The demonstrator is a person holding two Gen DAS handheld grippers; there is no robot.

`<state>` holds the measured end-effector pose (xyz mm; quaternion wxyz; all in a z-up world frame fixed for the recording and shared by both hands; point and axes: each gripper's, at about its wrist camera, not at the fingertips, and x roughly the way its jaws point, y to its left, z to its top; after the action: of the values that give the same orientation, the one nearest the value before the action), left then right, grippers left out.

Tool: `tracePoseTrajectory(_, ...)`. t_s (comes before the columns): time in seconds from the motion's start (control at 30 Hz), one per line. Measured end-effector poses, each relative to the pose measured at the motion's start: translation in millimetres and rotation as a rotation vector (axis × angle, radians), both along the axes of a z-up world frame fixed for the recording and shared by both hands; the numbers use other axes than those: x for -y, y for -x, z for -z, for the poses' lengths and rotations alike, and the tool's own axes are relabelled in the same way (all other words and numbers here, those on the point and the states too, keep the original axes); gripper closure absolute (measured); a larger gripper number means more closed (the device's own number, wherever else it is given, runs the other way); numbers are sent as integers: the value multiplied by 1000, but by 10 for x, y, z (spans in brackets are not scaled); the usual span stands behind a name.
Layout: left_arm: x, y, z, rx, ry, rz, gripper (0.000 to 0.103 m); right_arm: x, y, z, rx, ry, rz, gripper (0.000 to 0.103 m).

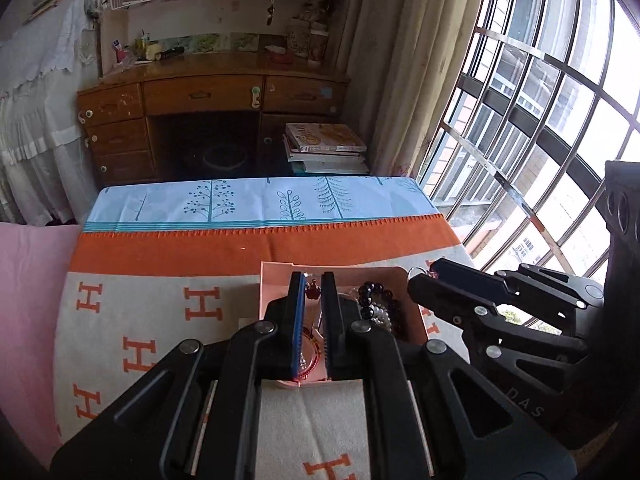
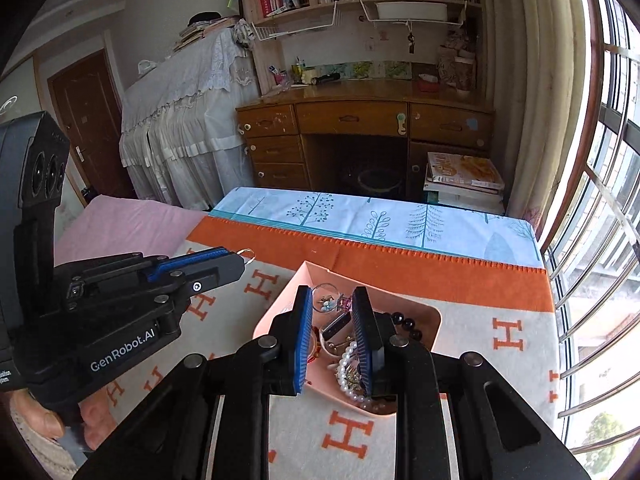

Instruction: Organize jewelry

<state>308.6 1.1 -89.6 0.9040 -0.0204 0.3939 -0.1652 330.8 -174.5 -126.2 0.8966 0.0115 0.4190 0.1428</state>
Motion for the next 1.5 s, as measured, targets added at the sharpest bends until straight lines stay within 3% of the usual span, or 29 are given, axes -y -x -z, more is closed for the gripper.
tracePoseTrajectory(0.1, 75, -150, 158, -23, -39, 11, 95, -59, -164, 163, -38, 28, 9, 83)
tracePoseTrajectory(0.13, 104, -187, 213, -41, -51, 17, 91, -81, -217, 238, -55, 36, 8, 83)
tracePoseTrajectory(0.17, 119, -201, 276, -56, -61, 20, 85, -91, -243, 303, -72, 42, 6, 82)
tracePoseTrajectory(0.23, 102, -213, 359, -66, -88, -7, 63, -89, -261, 407, -93, 54, 9, 79)
tracePoseTrajectory(0.37, -37, -205, 442, -94, -50, -35, 46, -28, -227, 511, -89, 55, 18, 68)
tracePoseTrajectory(0.43, -100, -149, 441, -90, -36, -46, 33, -2, -186, 542, -82, 49, 23, 67)
tracePoseTrajectory(0.83, -288, 552, 164, -6, -82, -153, 32, 39, 463, 281, -45, 11, 19, 65)
tracePoseTrajectory(0.97, -284, 935, 58, 24, -93, -157, 31, 84, 866, 152, -11, -12, 31, 41)
tracePoseTrajectory(1.13, -243, 1472, -62, 55, -134, -203, 26, 141, 1417, 20, 21, -5, 58, 37)
tracePoseTrajectory(1.2, -234, 1700, -88, 52, -145, -206, 24, 174, 1643, -17, 14, -12, 76, 31)
tracePoseTrajectory(1.27, -231, 1937, -115, 57, -151, -199, 22, 208, 1892, -58, 24, -23, 92, 18)
tracePoseTrajectory(1.5, -243, 2641, -242, 31, -119, -209, 22, 248, 2673, -179, 12, -12, 123, 16)
